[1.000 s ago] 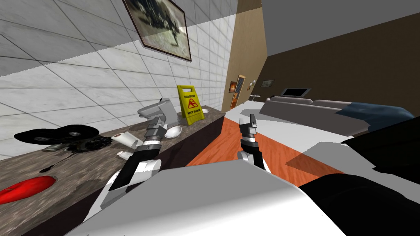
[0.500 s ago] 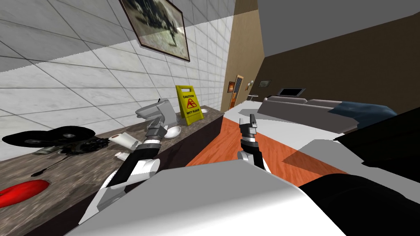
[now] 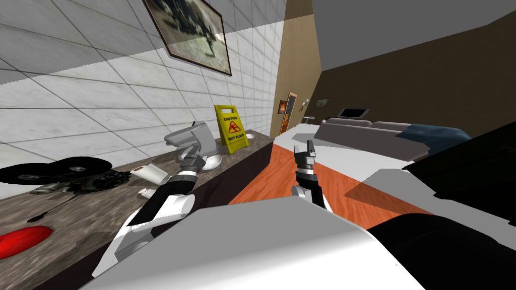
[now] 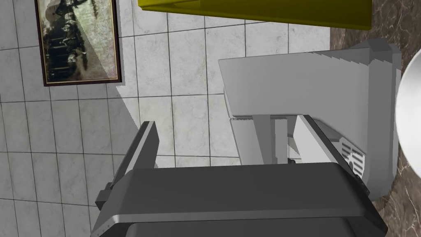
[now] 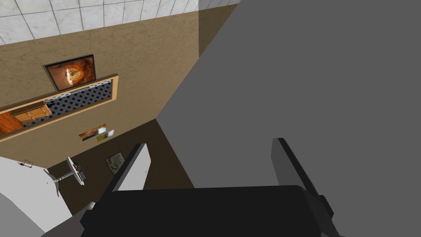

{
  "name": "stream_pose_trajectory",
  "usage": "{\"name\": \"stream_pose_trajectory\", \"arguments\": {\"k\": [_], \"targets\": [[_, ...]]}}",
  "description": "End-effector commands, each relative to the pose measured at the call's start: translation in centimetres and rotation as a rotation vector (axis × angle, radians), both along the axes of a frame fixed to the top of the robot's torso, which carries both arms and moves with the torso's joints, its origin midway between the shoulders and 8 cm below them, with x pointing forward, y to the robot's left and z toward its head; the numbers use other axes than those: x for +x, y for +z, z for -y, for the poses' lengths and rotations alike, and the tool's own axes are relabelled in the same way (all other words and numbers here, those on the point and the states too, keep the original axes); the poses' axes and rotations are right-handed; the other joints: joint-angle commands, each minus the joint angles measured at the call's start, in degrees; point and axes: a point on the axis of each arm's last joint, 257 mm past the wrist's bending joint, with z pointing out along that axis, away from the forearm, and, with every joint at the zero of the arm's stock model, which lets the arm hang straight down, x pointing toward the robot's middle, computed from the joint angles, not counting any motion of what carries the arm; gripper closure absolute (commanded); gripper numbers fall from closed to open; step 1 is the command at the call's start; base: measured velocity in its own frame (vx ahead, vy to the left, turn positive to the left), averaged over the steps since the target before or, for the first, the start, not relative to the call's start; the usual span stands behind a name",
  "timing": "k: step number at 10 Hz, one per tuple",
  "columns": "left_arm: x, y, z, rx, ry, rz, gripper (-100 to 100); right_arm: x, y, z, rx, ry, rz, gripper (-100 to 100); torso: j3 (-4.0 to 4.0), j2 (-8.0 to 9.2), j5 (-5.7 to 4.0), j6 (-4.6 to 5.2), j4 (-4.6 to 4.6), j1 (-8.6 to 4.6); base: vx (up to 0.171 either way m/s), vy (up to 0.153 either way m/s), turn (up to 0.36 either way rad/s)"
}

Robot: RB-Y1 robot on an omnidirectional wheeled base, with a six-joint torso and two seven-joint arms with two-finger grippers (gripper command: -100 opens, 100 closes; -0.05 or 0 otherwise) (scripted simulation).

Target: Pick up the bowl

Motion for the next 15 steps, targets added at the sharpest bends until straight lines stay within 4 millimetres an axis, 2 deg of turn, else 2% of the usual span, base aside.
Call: {"name": "stream_pose_trajectory", "arguments": {"k": [1,15], "targets": [[0.1,-0.5,-0.1,-0.013,0.001,-0.034,-100,0.0,0.0,0.0,0.000,0.000,0.000,0,0.00,0.00,0.00,0.00,0.00,0.00,-0.011,0.005,-0.079],[0.0,-7.2,-1.2,-0.090,0.027,-0.344,-100,0.0,0.0,0.0,0.000,0.000,0.000,0,-0.04,-0.07,0.00,0.00,-0.02,0.01,0.000,0.005,-0.034]]}}
